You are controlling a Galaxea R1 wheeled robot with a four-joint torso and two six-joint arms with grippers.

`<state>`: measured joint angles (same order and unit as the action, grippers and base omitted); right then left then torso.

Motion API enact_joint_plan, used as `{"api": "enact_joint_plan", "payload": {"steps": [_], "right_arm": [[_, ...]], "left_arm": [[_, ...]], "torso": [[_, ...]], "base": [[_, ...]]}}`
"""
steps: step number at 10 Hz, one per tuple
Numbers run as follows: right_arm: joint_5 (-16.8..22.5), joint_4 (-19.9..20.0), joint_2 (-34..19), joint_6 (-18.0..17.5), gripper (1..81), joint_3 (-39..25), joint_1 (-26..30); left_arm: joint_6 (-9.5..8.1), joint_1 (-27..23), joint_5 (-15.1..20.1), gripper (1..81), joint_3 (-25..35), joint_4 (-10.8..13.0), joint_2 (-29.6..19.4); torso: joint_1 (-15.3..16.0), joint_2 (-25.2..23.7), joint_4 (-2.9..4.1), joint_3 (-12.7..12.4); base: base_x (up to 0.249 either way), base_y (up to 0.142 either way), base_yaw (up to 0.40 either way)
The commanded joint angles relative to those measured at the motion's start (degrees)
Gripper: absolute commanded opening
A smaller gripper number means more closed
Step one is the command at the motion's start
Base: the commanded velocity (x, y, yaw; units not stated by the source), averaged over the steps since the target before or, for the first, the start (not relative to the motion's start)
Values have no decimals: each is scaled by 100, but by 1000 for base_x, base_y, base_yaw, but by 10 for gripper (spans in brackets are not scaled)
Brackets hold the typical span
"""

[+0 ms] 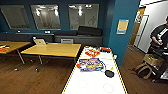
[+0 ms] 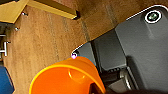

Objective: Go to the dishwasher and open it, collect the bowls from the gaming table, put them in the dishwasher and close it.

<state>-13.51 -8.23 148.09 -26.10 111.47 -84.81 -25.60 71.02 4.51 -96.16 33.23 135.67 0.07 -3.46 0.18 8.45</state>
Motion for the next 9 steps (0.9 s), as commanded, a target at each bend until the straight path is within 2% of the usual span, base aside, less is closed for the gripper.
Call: {"api": "enact_joint_plan", "payload": {"steps": [1,9], "right_arm": [[261,-258,21,26,10,-30,152],[261,-425,320,17,10,445,56]], "left_arm": [[20,-216,147,10,-17,96,-48],[29,30,129,10,-711,184,418]], "torso": [[0,0,0,0],[-7,-11,0,-5]], "base": [[-105,0,0],[-106,0,0]]}}
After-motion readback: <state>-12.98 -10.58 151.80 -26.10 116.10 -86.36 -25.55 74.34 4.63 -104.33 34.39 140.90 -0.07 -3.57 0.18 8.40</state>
